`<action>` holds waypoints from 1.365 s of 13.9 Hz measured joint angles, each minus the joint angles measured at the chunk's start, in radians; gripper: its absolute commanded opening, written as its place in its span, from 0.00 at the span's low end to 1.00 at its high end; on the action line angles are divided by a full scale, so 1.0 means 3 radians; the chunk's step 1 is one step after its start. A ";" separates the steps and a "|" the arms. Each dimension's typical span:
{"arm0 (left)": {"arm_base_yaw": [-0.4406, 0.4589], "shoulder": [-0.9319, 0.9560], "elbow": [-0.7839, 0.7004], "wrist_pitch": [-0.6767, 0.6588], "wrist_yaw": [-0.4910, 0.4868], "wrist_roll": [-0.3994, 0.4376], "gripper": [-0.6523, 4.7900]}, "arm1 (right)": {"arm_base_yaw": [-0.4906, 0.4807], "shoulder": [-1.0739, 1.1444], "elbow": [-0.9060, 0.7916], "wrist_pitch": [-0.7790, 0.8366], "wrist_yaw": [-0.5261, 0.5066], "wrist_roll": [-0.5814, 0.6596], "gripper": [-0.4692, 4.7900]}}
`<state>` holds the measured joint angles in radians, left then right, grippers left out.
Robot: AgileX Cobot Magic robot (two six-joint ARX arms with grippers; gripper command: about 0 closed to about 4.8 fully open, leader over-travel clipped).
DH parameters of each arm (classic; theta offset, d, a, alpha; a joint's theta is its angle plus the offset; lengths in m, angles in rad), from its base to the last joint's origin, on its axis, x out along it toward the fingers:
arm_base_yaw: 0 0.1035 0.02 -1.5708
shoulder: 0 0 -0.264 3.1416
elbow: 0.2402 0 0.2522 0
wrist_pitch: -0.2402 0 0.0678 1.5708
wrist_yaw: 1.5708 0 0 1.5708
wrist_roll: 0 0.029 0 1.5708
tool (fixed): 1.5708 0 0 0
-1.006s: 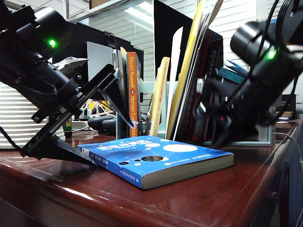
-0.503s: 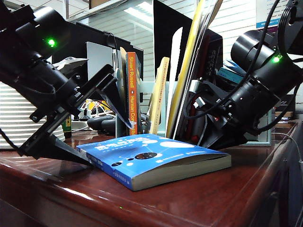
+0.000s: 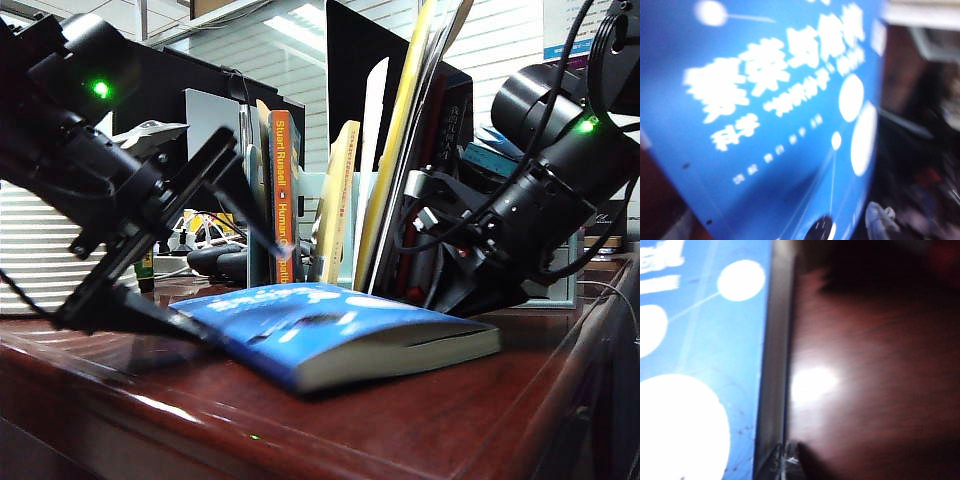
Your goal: Pick up the blue book and put it on the bookshelf.
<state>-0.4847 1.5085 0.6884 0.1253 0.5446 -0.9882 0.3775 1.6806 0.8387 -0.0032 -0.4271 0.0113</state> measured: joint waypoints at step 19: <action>-0.0020 -0.0033 0.0071 0.0846 0.0365 -0.0516 1.00 | 0.0057 -0.0011 -0.0003 0.0014 -0.0200 -0.0043 0.09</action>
<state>-0.4908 1.4986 0.7097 0.3790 0.6540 -1.1431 0.3946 1.6772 0.8379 0.0010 -0.4870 -0.0017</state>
